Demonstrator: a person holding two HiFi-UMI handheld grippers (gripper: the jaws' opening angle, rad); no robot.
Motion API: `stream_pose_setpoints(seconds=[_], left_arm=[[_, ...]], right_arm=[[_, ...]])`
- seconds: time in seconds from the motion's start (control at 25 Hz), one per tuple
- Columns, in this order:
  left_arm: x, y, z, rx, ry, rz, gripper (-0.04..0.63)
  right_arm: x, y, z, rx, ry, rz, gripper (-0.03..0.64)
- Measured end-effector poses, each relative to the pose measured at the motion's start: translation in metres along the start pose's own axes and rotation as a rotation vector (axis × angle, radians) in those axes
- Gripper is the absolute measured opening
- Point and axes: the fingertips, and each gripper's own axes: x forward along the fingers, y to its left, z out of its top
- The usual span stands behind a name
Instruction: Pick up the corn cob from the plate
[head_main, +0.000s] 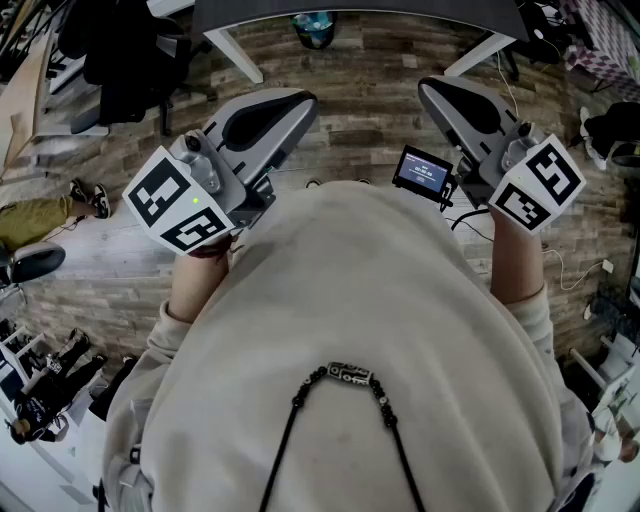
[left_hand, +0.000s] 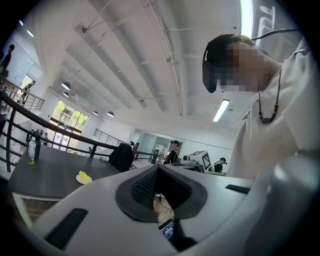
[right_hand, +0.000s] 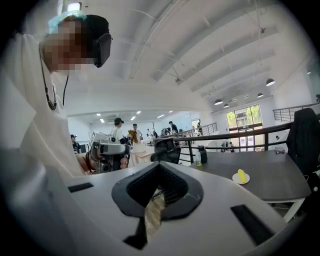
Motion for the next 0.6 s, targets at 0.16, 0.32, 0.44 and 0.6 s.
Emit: stream_pose_setpoints(seconds=[0.16,0.32,0.44,0.6], left_arm=[[-0.001,0.005,0.006,0.096,0.018,0.011,0.005],[-0.006,0.023,0.011,0.058,0.024,0.064,0.005],[-0.004,0.015,0.005,0.025,0.01,0.078,0.005],[0.005,0.02,-0.001,-0.005,0.007,0.071,0.005]], right_arm=[[-0.003,-0.004,-0.003,0.008,0.003,-0.01,0.014],[-0.009,-0.01,-0.005,0.023,0.016,-0.009,0.014],[-0.019,-0.007,-0.005,0.04,0.006,0.003,0.014],[-0.016,-0.02,-0.007,0.049,0.021,0.002,0.014]])
